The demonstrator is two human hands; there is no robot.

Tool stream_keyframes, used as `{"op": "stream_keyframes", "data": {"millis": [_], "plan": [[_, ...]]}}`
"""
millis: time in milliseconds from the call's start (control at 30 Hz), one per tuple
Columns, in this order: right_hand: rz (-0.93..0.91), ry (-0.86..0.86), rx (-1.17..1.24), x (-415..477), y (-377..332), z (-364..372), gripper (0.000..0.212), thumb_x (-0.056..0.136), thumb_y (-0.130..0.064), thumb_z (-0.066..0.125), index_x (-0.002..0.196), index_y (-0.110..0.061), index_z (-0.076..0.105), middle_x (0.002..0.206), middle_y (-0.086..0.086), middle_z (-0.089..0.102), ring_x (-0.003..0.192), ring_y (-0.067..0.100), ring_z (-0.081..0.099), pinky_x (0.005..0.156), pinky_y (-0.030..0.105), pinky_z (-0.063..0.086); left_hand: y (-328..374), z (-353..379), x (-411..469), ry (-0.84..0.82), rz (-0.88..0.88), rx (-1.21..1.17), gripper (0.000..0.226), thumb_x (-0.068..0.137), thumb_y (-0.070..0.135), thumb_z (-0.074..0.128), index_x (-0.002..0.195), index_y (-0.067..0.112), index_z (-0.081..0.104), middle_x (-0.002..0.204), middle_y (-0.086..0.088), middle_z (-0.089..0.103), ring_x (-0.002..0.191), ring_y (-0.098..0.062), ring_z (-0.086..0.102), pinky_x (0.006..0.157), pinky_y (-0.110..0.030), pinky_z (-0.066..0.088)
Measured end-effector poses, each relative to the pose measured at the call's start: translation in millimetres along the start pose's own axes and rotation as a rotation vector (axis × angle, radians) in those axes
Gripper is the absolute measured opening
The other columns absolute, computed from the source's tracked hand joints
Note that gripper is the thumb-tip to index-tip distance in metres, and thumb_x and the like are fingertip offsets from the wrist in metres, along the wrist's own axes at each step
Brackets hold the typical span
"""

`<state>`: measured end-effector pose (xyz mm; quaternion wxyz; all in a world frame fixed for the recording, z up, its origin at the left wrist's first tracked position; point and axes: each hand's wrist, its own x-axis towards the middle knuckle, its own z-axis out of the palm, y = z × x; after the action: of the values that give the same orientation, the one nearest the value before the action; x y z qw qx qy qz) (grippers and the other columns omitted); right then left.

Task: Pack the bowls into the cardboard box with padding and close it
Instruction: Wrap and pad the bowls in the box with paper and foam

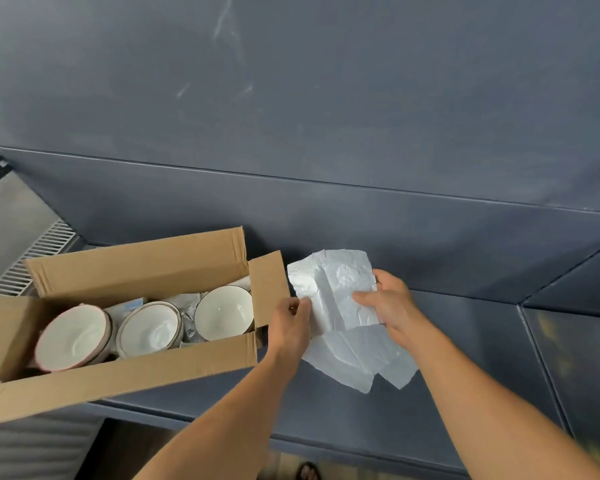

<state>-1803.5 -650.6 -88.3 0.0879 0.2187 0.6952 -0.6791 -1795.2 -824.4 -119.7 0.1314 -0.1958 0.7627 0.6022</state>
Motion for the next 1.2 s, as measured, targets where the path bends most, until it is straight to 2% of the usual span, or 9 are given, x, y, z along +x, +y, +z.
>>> {"op": "stream_keyframes", "data": {"millis": [67, 200, 300, 367, 600, 733, 867, 1033, 1200], "plan": [[-0.020, -0.006, 0.000, -1, -11, 12, 0.036, 0.080, 0.009, 0.068, 0.109, -0.011, 0.065, 0.100, 0.010, 0.073, 0.089, 0.027, 0.072, 0.074, 0.039, 0.060, 10, -16, -2, 0.055, 0.034, -0.040, 0.019, 0.095, 0.033, 0.050, 0.089, 0.017, 0.057, 0.085, 0.001, 0.056, 0.073, -0.011, 0.050, 0.064, -0.027, 0.046], [-0.039, -0.057, -0.009, 3, -23, 41, 0.030, 0.082, 0.006, 0.067, 0.102, -0.016, 0.066, 0.101, 0.008, 0.073, 0.089, 0.026, 0.071, 0.073, 0.038, 0.059, 13, -56, 2, 0.144, 0.076, -0.097, 0.013, 0.092, 0.029, 0.054, 0.085, 0.018, 0.054, 0.080, 0.001, 0.055, 0.069, -0.014, 0.050, 0.059, -0.028, 0.038], [-0.035, -0.086, -0.028, 10, -25, 74, 0.012, 0.089, -0.016, 0.067, 0.101, -0.013, 0.068, 0.102, 0.010, 0.073, 0.091, 0.029, 0.070, 0.077, 0.042, 0.056, 6, -91, 5, 0.208, 0.073, -0.100, 0.014, 0.093, 0.024, 0.055, 0.085, 0.012, 0.056, 0.079, 0.000, 0.055, 0.067, -0.012, 0.048, 0.060, -0.026, 0.039], [-0.044, -0.081, -0.085, 15, -24, 100, 0.017, 0.093, -0.028, 0.063, 0.102, -0.014, 0.068, 0.100, 0.008, 0.072, 0.091, 0.026, 0.069, 0.078, 0.040, 0.056, 1, -115, 6, 0.246, 0.071, -0.107, 0.015, 0.094, 0.023, 0.055, 0.082, 0.013, 0.056, 0.078, 0.001, 0.055, 0.067, -0.012, 0.048, 0.061, -0.026, 0.039], [-0.101, -0.204, -0.251, 18, -14, 190, 0.015, 0.099, -0.020, 0.056, 0.111, -0.016, 0.063, 0.105, -0.001, 0.068, 0.095, 0.018, 0.067, 0.073, 0.034, 0.058, -28, -200, 17, 0.330, 0.005, -0.143, 0.005, 0.089, 0.015, 0.060, 0.092, 0.016, 0.062, 0.089, -0.003, 0.065, 0.076, -0.015, 0.059, 0.062, -0.028, 0.046], [-0.080, -0.290, -0.272, 18, -7, 239, 0.015, 0.097, -0.025, 0.058, 0.111, -0.022, 0.063, 0.105, -0.002, 0.069, 0.093, 0.018, 0.069, 0.078, 0.042, 0.060, -39, -248, 26, 0.438, -0.021, -0.198, 0.006, 0.092, 0.030, 0.062, 0.096, 0.026, 0.065, 0.099, 0.004, 0.066, 0.094, -0.015, 0.062, 0.086, -0.040, 0.056], [-0.041, -0.347, -0.291, 17, -1, 285, 0.013, 0.096, -0.022, 0.058, 0.108, -0.025, 0.064, 0.105, -0.002, 0.070, 0.094, 0.019, 0.069, 0.083, 0.047, 0.059, -53, -290, 36, 0.516, -0.041, -0.165, 0.017, 0.094, 0.029, 0.063, 0.106, 0.018, 0.065, 0.099, 0.003, 0.064, 0.092, -0.014, 0.060, 0.079, -0.032, 0.054], [0.001, -0.384, -0.232, 17, 0, 335, 0.013, 0.097, -0.022, 0.058, 0.106, -0.020, 0.067, 0.105, 0.002, 0.072, 0.094, 0.022, 0.070, 0.075, 0.038, 0.058, -63, -337, 46, 0.545, -0.064, -0.168, 0.005, 0.093, 0.022, 0.064, 0.098, 0.019, 0.064, 0.098, 0.002, 0.062, 0.092, -0.016, 0.061, 0.086, -0.042, 0.057], [0.007, -0.370, -0.262, 26, 4, 381, 0.012, 0.095, -0.023, 0.062, 0.105, -0.023, 0.069, 0.104, -0.001, 0.071, 0.094, 0.019, 0.069, 0.074, 0.036, 0.059, -70, -377, 61, 0.594, -0.088, -0.144, 0.002, 0.093, 0.019, 0.063, 0.093, 0.021, 0.063, 0.097, 0.004, 0.060, 0.090, -0.015, 0.058, 0.079, -0.036, 0.055]]}}
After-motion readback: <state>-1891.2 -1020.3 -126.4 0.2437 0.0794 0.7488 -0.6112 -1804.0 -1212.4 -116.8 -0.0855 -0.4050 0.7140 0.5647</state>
